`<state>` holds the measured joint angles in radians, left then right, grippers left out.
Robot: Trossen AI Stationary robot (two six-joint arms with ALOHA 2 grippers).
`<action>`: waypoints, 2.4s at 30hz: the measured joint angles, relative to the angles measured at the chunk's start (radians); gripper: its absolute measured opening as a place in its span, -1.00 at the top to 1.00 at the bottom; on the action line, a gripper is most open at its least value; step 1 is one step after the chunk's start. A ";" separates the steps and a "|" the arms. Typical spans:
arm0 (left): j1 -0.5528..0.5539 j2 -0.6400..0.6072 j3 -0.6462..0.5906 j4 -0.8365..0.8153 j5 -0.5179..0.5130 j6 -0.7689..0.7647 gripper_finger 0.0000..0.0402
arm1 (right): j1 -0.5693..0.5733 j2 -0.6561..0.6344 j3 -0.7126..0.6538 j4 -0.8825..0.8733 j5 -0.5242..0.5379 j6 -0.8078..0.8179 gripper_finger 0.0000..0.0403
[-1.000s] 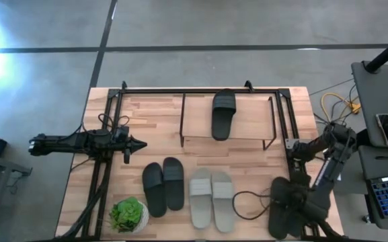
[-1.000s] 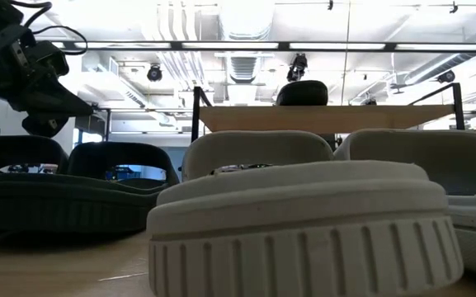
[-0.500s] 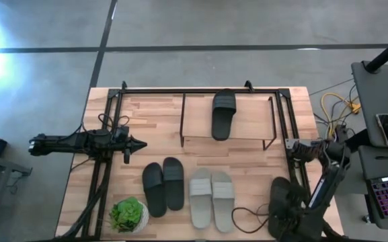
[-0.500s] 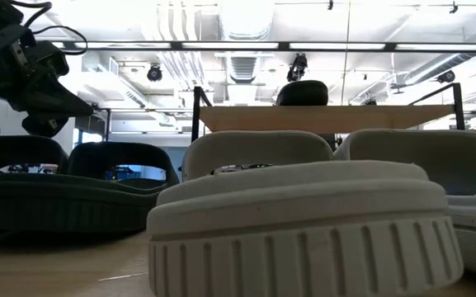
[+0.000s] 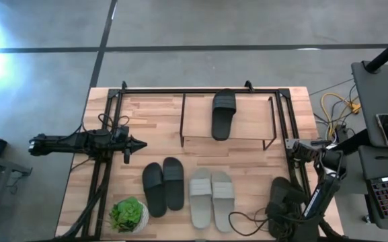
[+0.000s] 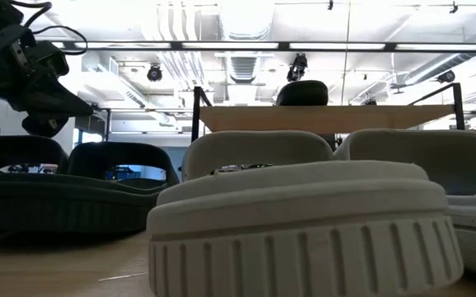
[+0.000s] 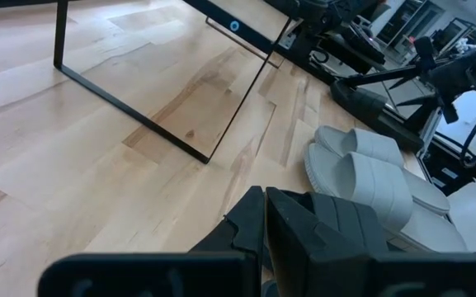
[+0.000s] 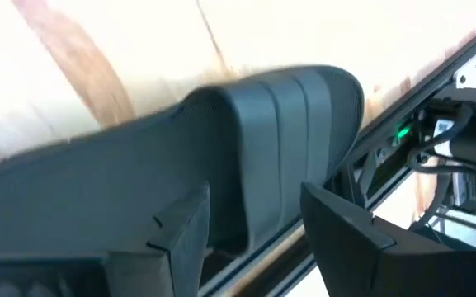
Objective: Pick and place slides into the shelf
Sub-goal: Put the black slide on the shelf
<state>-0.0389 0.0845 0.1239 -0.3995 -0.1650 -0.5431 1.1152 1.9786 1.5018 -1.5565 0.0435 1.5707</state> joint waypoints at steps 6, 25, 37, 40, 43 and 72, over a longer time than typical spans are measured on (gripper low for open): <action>0.000 0.000 0.000 0.000 0.000 0.000 1.00 | -0.001 0.063 -0.003 0.002 0.011 -0.053 0.09; 0.000 0.000 0.000 0.000 0.000 0.000 1.00 | -0.015 0.107 -0.145 -0.013 0.007 0.045 0.10; 0.000 0.000 0.000 0.000 0.000 0.000 1.00 | -0.062 0.102 -0.215 -0.004 0.011 -0.008 0.73; 0.000 0.000 0.000 0.000 0.000 0.000 1.00 | -0.062 0.099 -0.216 0.008 0.010 -0.003 0.91; 0.000 0.000 0.000 0.000 0.000 0.000 1.00 | -0.065 0.086 -0.216 0.022 0.010 -0.004 0.94; 0.000 0.000 0.000 0.000 0.000 0.000 1.00 | -0.470 -0.295 -0.052 -0.015 0.860 -0.604 0.94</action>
<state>-0.0391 0.0845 0.1238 -0.3992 -0.1650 -0.5430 0.6452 1.6831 1.4494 -1.5715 0.9037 0.9672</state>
